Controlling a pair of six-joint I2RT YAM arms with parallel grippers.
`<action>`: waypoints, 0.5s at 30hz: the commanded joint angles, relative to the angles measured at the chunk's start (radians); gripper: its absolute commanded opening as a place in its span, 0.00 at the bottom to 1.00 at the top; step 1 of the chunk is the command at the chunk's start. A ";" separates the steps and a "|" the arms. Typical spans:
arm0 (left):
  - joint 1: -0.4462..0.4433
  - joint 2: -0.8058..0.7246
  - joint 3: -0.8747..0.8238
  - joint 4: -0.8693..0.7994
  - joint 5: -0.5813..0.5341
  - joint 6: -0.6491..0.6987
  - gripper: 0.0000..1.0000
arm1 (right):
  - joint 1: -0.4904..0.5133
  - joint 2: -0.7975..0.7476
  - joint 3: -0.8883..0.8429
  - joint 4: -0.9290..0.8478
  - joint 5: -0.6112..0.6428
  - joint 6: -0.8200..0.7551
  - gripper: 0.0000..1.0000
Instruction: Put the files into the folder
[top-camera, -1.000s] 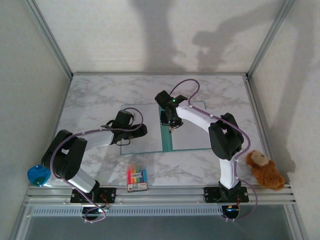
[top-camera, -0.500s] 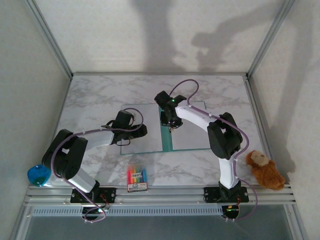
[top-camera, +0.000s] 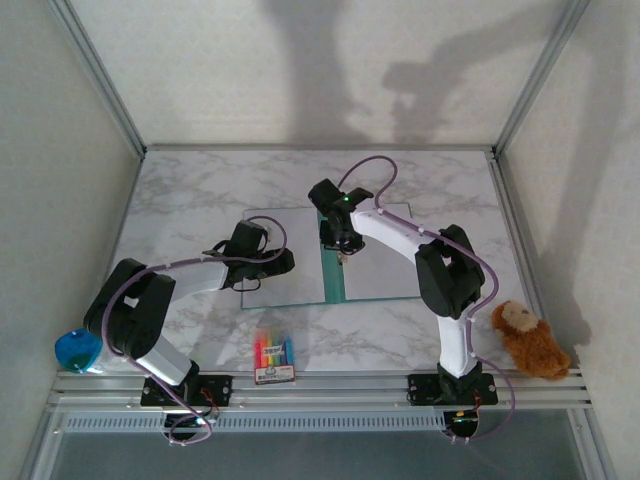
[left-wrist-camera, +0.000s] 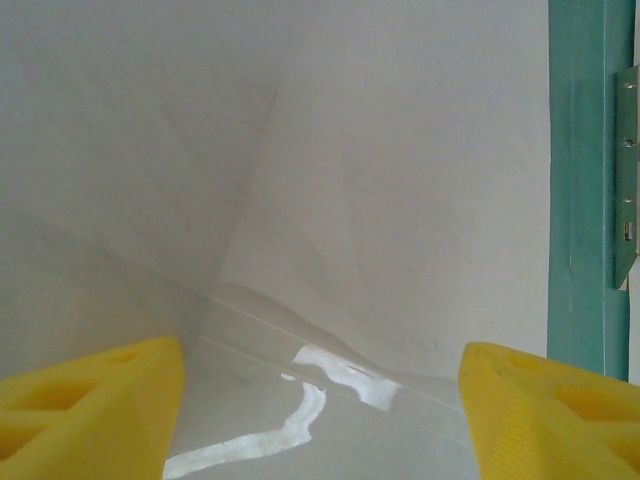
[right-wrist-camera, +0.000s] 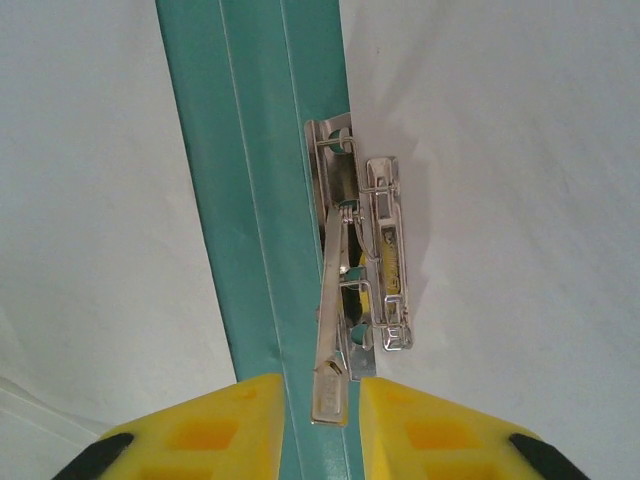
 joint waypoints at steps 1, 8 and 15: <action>-0.006 0.011 -0.011 -0.024 -0.024 0.002 0.73 | 0.006 0.023 0.033 -0.039 0.024 -0.008 0.24; -0.008 0.012 -0.012 -0.025 -0.026 0.002 0.73 | 0.006 0.025 0.023 -0.040 0.023 -0.008 0.20; -0.009 0.011 -0.010 -0.026 -0.026 0.003 0.73 | 0.006 0.025 0.019 -0.038 0.023 -0.008 0.17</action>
